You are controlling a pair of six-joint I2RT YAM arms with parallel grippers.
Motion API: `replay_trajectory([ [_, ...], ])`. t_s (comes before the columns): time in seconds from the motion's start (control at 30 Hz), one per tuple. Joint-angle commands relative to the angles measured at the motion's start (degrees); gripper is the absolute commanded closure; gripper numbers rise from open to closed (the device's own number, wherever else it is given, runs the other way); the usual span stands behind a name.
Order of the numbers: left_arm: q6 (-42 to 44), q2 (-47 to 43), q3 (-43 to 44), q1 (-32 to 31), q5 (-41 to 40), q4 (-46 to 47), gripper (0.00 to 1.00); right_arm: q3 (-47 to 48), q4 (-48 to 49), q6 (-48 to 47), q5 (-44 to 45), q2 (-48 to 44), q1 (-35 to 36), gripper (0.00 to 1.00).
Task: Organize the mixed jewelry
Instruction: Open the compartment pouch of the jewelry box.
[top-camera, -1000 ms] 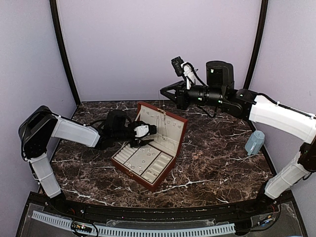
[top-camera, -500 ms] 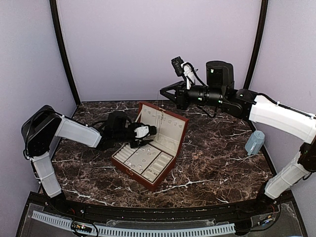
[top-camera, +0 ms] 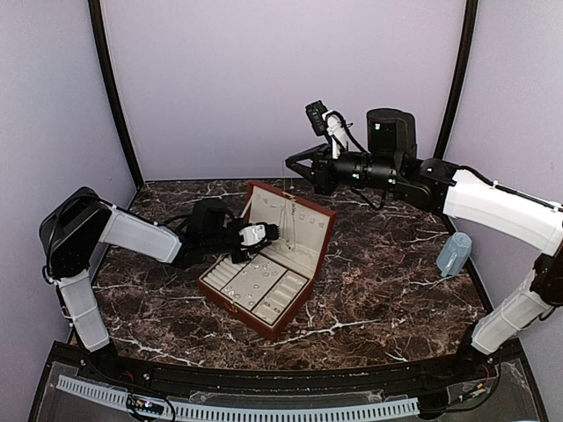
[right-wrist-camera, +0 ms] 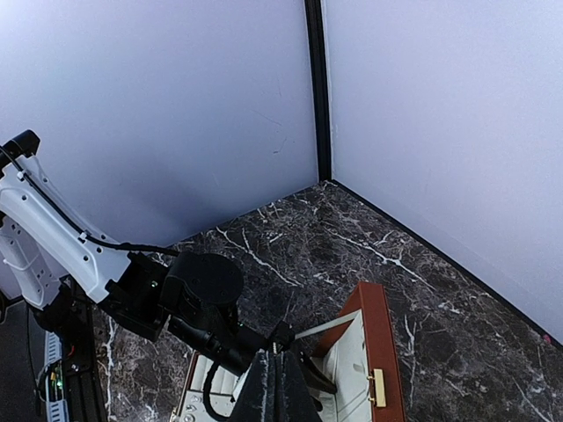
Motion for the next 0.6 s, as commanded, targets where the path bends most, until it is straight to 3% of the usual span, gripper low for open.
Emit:
replay_trajectory([
  [0.0, 0.2, 0.9, -0.5, 0.4, -1.3, -1.6, 0.74, 1.5, 2.5, -0.5, 2.8, 1.5, 0.5, 1.00],
  [0.47, 0.2, 0.5, -1.4, 0.2, -0.9, -1.6, 1.00, 5.3, 5.9, -2.2, 10.6, 6.1, 0.6, 1.00],
  [0.57, 0.4, 0.0, -2.2, -0.1, -0.9, -1.0, 1.00, 5.1, 7.0, -2.2, 11.6, 6.4, 0.5, 1.00],
])
